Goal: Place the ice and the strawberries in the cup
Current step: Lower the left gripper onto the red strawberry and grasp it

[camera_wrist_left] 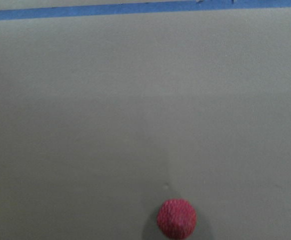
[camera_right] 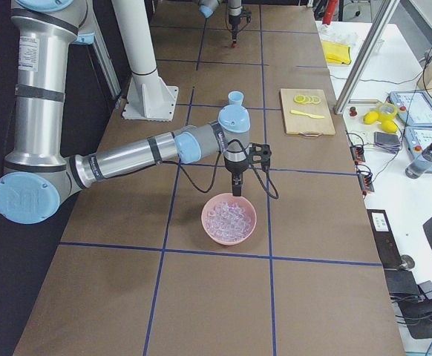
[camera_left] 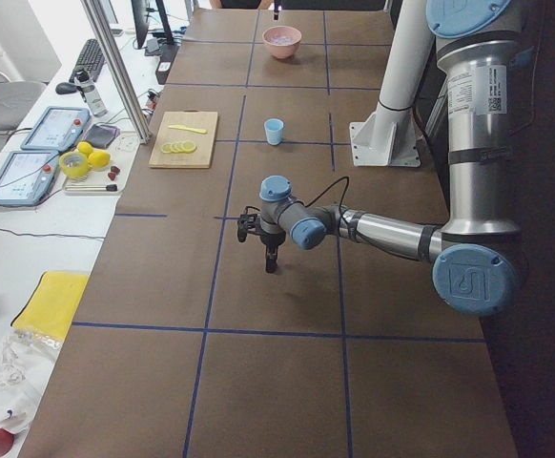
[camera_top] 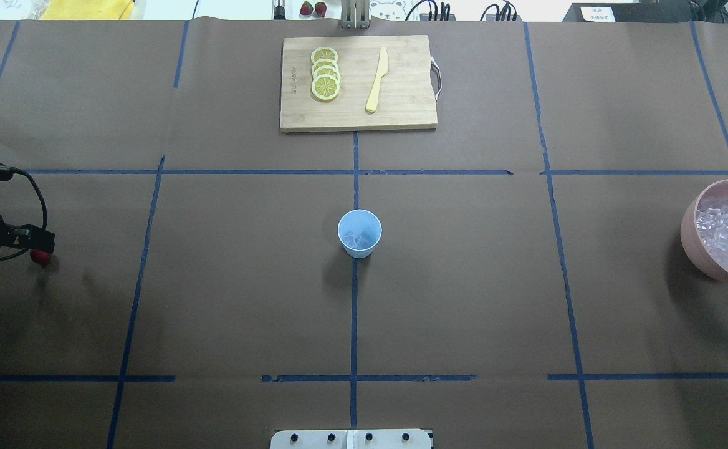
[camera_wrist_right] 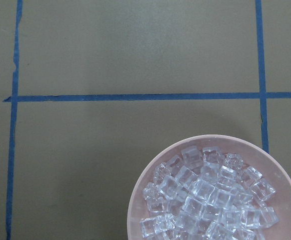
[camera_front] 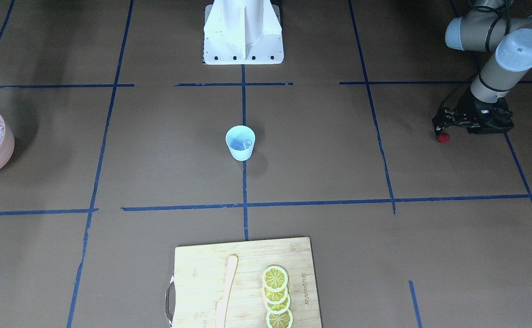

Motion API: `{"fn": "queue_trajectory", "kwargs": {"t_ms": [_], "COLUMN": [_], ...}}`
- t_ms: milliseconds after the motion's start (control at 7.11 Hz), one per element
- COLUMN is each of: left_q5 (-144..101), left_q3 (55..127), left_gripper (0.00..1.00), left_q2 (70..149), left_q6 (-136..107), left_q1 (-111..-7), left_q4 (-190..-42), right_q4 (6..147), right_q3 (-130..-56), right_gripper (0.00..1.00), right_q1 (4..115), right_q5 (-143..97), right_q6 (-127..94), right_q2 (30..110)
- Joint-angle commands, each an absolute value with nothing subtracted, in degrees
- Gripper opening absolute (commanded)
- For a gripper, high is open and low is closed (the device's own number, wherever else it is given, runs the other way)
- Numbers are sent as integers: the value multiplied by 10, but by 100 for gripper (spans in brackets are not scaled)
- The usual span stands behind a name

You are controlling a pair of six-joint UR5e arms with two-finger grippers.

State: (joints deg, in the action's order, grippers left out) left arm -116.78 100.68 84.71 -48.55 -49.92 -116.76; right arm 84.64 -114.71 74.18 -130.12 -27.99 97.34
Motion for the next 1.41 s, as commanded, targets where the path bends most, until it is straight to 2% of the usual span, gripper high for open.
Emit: {"fn": "queue_trajectory", "kwargs": {"t_ms": [0, 844, 985, 1125, 1266], "left_q5": [-1168, -1170, -1170, -1171, -1171], "left_q3": [989, 954, 954, 954, 954], "left_gripper": [100, 97, 86, 49, 21], "left_q2": [855, 860, 860, 860, 860], "left_q6": [-486, -485, -486, -486, -485], "left_q1": [-493, -484, -484, -484, -484], "left_q4": [-1179, -1205, -1206, -1206, -1206], "right_q4": [846, 846, 846, 846, 846], "right_q3": [-1144, -1144, -1145, -1145, -1145], "right_gripper": [99, 99, 99, 99, 99], "right_q1": [743, 743, 743, 743, 743], "right_q5": [-1303, -1306, -1306, -1306, -1306], "right_q6": [-278, -278, -278, -278, -278], "right_q2": [972, 972, 972, 972, 972]}}
